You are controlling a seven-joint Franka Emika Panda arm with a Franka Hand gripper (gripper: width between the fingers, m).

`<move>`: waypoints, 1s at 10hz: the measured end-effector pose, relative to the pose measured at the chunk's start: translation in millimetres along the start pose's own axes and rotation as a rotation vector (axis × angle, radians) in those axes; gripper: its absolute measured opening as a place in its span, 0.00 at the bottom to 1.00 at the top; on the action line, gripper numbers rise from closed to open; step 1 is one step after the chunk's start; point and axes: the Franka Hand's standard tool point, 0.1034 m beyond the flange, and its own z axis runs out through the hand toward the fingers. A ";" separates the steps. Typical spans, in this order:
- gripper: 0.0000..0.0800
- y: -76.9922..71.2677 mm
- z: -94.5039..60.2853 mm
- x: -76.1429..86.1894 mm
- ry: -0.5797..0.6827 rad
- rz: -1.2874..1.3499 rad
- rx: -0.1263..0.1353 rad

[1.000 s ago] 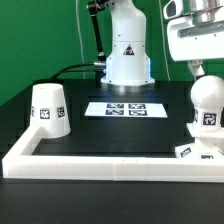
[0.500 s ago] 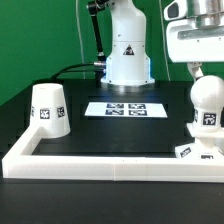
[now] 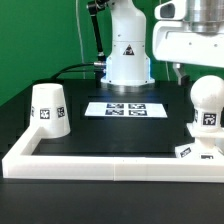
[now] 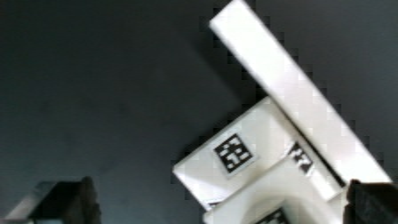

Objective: Assemble lamp

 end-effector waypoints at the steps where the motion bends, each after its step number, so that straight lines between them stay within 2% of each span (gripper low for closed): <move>1: 0.87 4.0 1.6 -1.8 -0.007 0.001 -0.012; 3: 0.87 9.9 0.7 5.0 -0.001 -0.038 -0.018; 4: 0.87 20.2 -1.1 11.2 0.014 -0.157 -0.038; 6: 0.87 49.9 1.9 19.8 0.024 -0.261 -0.046; 8: 0.87 60.1 3.3 28.1 0.049 -0.409 -0.049; 10: 0.87 71.0 1.6 38.8 0.053 -0.409 -0.054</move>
Offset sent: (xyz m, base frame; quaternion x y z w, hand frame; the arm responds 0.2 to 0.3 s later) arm -0.0187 -0.0452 0.0083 -0.1056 0.0363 -0.2195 0.9692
